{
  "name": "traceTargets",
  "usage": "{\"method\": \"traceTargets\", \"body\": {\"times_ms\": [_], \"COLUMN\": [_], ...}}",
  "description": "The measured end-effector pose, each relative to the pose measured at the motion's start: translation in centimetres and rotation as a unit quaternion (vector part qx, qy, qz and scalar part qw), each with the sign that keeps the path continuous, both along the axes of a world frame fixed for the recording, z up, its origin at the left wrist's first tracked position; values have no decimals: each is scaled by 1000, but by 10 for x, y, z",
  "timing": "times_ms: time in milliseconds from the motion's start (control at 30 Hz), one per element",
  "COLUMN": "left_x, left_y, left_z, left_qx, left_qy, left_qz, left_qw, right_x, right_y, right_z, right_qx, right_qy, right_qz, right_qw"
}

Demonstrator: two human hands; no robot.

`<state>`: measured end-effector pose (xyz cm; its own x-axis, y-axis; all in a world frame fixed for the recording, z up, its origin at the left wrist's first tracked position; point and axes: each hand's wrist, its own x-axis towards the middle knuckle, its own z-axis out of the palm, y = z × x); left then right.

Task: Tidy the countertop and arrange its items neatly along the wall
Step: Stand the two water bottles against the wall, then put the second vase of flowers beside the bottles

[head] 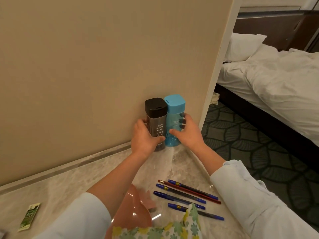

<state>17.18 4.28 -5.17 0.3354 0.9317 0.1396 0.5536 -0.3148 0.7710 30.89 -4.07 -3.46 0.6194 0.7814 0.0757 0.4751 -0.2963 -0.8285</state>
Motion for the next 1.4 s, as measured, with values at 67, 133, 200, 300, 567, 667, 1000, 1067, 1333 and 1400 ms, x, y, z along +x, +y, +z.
{"method": "traceTargets", "body": {"times_ms": [67,133,200,300,567,667,1000,1067,1333,1400], "left_x": [-1,-3,-6,-14,-65,-86,-145,-152,-163,-165], "left_y": [-3,-5,-7,-15,-76,-103,-165,-175,-204,-209], "left_z": [-1,-1,0,6,3,-4,-6,-5,-11,-11], "left_qx": [4,4,-7,-28,-91,-97,-6,36,121,120], "left_qy": [1,3,3,4,-42,-44,76,130,218,226], "left_qz": [-4,-10,-15,-20,-64,-73,-134,-142,-138,-143], "left_qw": [1000,1000,1000,999,993,992,988,981,959,956], "right_x": [-3,-7,-13,-25,-72,-91,-124,-128,-153,-159], "right_y": [-2,-5,-9,-23,-72,-93,-148,-160,-196,-203], "right_z": [0,1,4,11,1,-8,-15,-14,-21,-22], "right_qx": [-4,-7,-2,0,-29,-41,-90,-104,-122,-127], "right_qy": [5,20,40,53,113,128,28,-5,-26,-22], "right_qz": [-4,-4,0,-1,16,24,61,58,32,29], "right_qw": [1000,1000,999,999,993,991,994,993,992,991]}}
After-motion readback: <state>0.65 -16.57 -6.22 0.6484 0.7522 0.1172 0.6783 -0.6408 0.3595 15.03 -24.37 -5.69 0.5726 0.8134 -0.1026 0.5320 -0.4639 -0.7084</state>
